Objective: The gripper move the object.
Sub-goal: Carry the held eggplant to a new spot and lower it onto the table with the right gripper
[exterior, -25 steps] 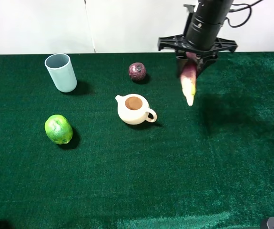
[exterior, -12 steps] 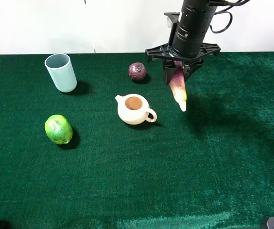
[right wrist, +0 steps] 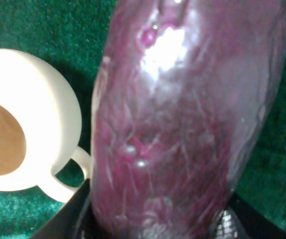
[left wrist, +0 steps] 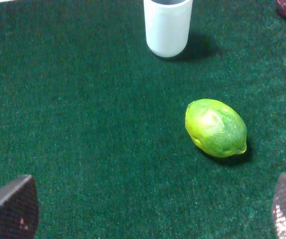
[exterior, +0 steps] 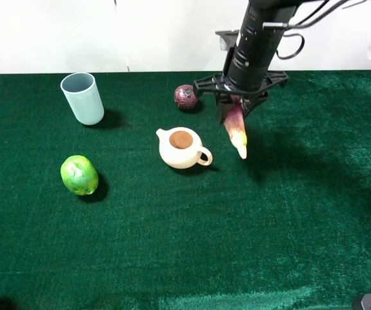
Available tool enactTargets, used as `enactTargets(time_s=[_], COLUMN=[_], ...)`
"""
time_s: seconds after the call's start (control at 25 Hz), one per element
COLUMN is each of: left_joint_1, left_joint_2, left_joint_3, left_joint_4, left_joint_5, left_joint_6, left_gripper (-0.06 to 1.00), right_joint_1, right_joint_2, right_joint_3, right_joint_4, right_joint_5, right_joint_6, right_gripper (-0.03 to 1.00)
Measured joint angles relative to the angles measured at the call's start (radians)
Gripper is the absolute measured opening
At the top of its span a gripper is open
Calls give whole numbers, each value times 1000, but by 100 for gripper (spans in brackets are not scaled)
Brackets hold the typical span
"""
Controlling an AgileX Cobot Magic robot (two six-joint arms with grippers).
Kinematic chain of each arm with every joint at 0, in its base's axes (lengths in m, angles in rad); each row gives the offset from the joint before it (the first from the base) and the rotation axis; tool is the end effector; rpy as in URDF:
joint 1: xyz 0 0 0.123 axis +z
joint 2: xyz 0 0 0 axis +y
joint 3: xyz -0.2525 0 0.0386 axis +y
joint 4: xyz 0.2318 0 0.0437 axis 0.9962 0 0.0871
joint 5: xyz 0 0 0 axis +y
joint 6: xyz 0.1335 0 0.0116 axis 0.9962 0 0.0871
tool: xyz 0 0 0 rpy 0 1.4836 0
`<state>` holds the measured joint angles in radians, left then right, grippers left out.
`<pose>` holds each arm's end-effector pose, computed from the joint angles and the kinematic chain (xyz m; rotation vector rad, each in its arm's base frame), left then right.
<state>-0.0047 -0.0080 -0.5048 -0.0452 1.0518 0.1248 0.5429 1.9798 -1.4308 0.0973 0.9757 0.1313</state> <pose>0.0482 -0.0055 0.2529 0.1330 2.0175 0.0222 0.3150 0.2026 0.1233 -0.5475 2.9882 0.1878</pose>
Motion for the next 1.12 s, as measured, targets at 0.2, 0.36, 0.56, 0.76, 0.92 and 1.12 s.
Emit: enactTargets(time_s=[0.2,0.36,0.56,0.76,0.92,1.12], left_joint_1=[0,0,0,0,0,0], left_joint_2=[0,0,0,0,0,0], left_joint_3=[0,0,0,0,0,0], left_joint_4=[0,0,0,0,0,0], left_joint_5=[0,0,0,0,0,0], left_joint_6=[0,0,0,0,0,0], left_gripper=[95,95,95,95,95,95], right_joint_1=[0,0,0,0,0,0], right_joint_2=[9,27,57,90,117,140], right_joint_3=[71,106,109,109,109,109], right_joint_4=[23,29,21,-22,-55,-81], right_joint_5=[-58,-102,-135,-162,-164,-166], right_joint_6=[-9,-25,-29,-26,-21,-1], right_gripper=[32,32,32,32,32,32])
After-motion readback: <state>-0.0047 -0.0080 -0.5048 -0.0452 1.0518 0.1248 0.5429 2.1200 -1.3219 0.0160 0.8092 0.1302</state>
